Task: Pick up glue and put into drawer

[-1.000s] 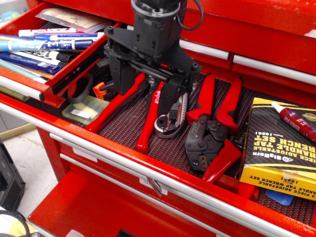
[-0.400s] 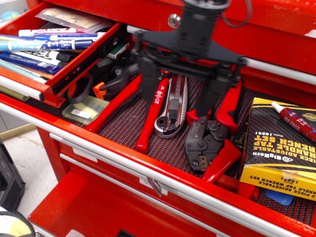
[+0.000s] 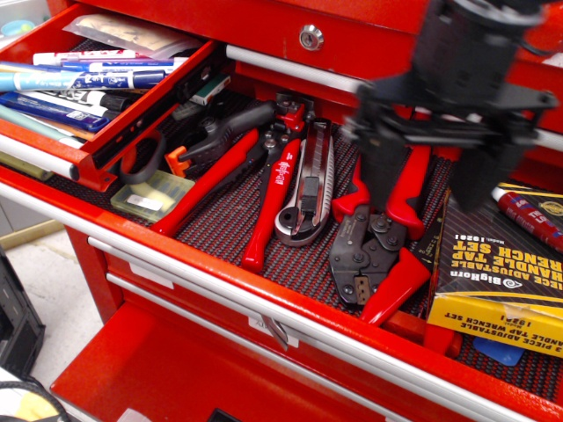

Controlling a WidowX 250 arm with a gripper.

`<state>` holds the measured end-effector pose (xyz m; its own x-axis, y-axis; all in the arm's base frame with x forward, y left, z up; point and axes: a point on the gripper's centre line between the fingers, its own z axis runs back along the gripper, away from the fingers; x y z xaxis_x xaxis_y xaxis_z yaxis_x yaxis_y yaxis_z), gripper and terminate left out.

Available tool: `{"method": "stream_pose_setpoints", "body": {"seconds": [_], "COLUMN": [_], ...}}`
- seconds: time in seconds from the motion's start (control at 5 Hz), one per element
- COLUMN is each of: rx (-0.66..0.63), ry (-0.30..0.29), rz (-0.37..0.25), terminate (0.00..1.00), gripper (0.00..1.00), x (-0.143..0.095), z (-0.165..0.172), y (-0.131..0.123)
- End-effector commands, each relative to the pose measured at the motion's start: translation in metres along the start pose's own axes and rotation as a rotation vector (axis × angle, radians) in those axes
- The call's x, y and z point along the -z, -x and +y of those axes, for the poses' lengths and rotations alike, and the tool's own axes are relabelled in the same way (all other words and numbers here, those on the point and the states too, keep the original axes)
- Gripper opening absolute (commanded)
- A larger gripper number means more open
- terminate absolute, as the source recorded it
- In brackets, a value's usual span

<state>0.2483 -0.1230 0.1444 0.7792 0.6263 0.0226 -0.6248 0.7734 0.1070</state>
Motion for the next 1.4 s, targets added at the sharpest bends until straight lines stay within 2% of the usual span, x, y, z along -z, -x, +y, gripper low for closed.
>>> {"method": "stream_pose_setpoints", "body": {"seconds": [0.0, 0.2, 0.6, 1.0, 1.2], "rx": [-0.125, -0.148, -0.220, -0.226, -0.194], "ry": [0.034, 0.064, 0.116, 0.076, 0.058], "rz": [-0.088, -0.100, -0.121, -0.114, -0.092], "terminate": [0.00, 0.00, 0.00, 0.00, 0.00], "gripper": [1.00, 1.00, 1.00, 1.00, 1.00], "x": [-0.022, -0.022, -0.001, 0.026, 0.038], "z": [-0.055, -0.080, -0.111, -0.107, -0.101], "y": [-0.002, -0.004, -0.015, -0.020, -0.021]}}
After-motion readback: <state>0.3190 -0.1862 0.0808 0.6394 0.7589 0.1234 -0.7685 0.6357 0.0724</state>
